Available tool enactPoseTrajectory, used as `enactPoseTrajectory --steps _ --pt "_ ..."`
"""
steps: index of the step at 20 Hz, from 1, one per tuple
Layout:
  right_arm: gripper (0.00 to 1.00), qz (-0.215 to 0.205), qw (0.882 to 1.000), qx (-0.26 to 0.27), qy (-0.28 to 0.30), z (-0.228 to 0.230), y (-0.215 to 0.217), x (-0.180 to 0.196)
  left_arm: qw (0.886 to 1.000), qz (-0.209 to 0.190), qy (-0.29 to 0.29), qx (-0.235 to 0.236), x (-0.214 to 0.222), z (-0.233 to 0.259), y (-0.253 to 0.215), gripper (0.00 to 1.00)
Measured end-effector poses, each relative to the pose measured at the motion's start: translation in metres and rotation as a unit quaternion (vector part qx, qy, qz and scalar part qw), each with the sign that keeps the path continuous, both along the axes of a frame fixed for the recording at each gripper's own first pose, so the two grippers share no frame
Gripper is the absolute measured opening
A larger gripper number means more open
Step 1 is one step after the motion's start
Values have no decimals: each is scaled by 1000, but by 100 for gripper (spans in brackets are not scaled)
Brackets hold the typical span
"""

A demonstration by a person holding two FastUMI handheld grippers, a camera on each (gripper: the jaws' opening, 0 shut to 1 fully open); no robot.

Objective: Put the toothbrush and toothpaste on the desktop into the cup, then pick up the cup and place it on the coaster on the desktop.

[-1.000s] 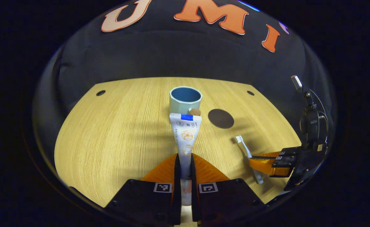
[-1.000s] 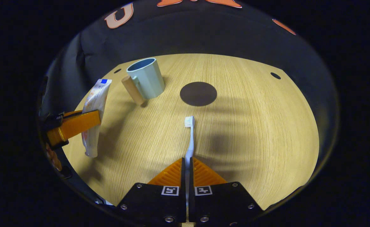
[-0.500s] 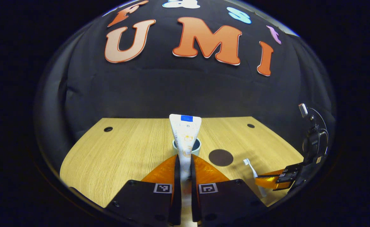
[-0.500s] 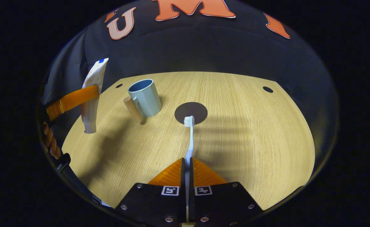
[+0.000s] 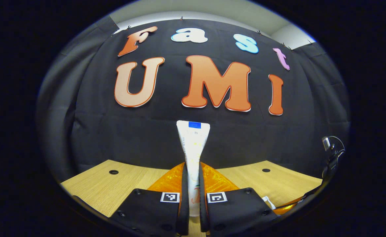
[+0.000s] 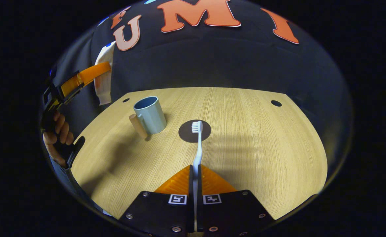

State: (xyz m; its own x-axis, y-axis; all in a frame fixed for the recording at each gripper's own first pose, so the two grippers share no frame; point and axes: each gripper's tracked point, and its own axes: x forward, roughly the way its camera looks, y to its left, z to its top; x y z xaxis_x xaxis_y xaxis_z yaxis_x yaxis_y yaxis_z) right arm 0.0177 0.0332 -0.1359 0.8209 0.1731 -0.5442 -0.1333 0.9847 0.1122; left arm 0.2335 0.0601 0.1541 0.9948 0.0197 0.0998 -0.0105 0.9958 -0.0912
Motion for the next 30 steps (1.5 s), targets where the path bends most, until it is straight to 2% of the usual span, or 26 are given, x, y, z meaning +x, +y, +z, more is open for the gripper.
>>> enactPoseTrajectory --steps 4,7,16,27,30 --pt "4 -1 1000 12 -16 2 -8 7 999 -15 -27 -22 11 7 -9 17" --pt "4 0 999 18 -32 8 -11 12 999 -30 -18 -34 12 2 -19 17" --pt "4 14 996 24 -90 30 -13 21 999 -37 16 -37 22 -10 -20 17" --pt "4 20 982 41 -186 74 -1 44 997 -13 49 -57 17 -29 -10 18" --pt "4 15 976 49 -213 90 0 49 996 -23 62 -67 13 -34 -14 19"
